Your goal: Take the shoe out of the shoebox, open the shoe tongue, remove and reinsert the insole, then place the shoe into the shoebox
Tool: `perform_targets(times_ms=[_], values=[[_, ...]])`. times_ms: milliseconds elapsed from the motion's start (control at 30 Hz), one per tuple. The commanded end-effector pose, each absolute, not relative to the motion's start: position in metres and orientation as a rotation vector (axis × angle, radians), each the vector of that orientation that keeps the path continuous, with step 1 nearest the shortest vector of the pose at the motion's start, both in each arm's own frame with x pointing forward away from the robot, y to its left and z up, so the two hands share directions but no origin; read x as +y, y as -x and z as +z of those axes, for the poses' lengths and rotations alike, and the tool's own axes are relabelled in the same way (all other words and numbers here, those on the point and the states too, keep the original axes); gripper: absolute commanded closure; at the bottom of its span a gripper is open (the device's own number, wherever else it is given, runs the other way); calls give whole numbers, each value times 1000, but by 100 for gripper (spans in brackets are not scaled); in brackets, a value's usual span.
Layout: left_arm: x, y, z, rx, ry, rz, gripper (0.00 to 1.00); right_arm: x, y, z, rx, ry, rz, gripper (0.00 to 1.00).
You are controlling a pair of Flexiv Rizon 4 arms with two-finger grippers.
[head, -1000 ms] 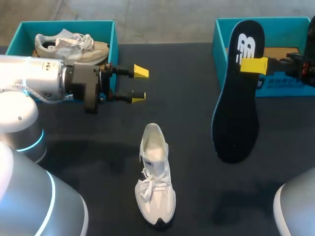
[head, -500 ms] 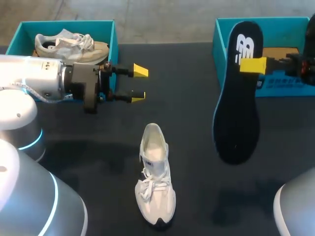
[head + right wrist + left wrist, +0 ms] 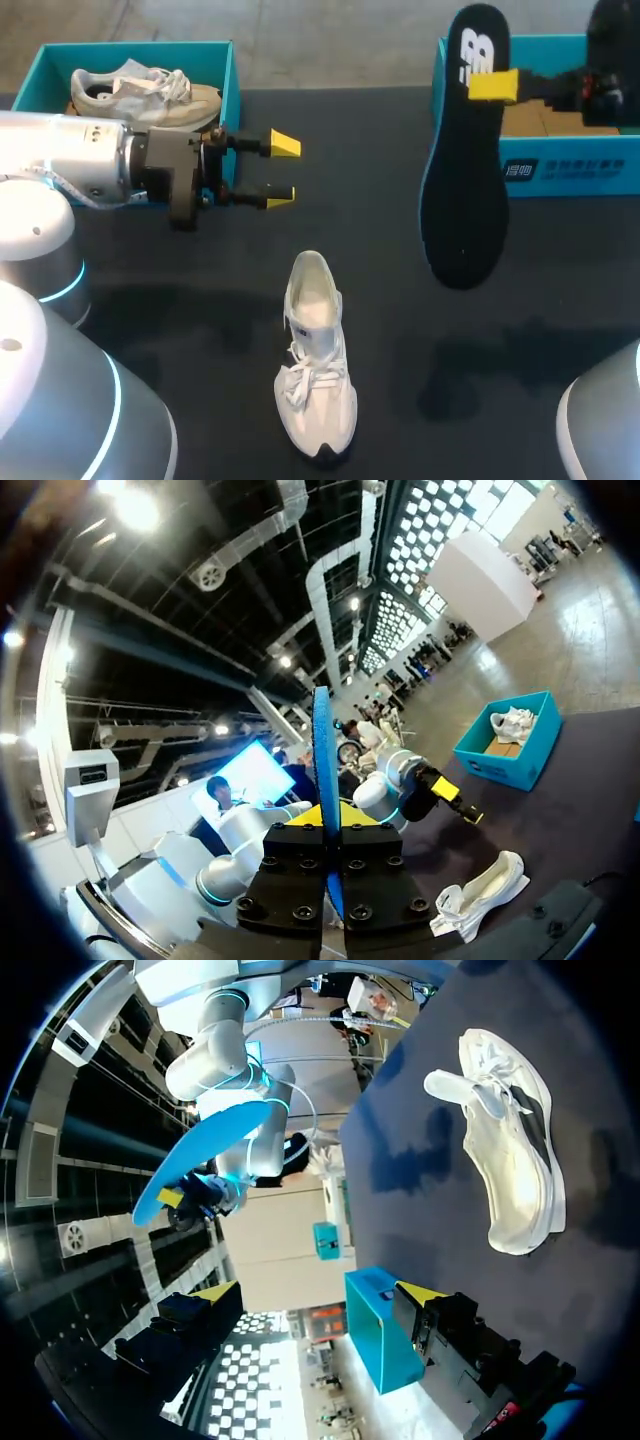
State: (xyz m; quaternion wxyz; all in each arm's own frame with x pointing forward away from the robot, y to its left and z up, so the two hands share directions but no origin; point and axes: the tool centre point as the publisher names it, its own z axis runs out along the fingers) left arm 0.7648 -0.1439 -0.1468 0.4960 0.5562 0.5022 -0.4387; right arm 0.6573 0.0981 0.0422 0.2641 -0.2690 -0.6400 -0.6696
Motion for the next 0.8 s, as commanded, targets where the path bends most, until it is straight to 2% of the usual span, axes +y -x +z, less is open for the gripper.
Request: perform_targets(times_ms=[33, 367, 800], values=[[-146, -765, -148, 1214, -1347, -1061, 0, 118, -726, 44, -1788, 606, -1631, 100], [-146, -765, -148, 1214, -1347, -1061, 0, 130, -774, 34, -1789, 688, -1510, 100], [-146, -765, -148, 1214, -1347, -1061, 0, 130, -774, 34, -1789, 688, -1510, 100]])
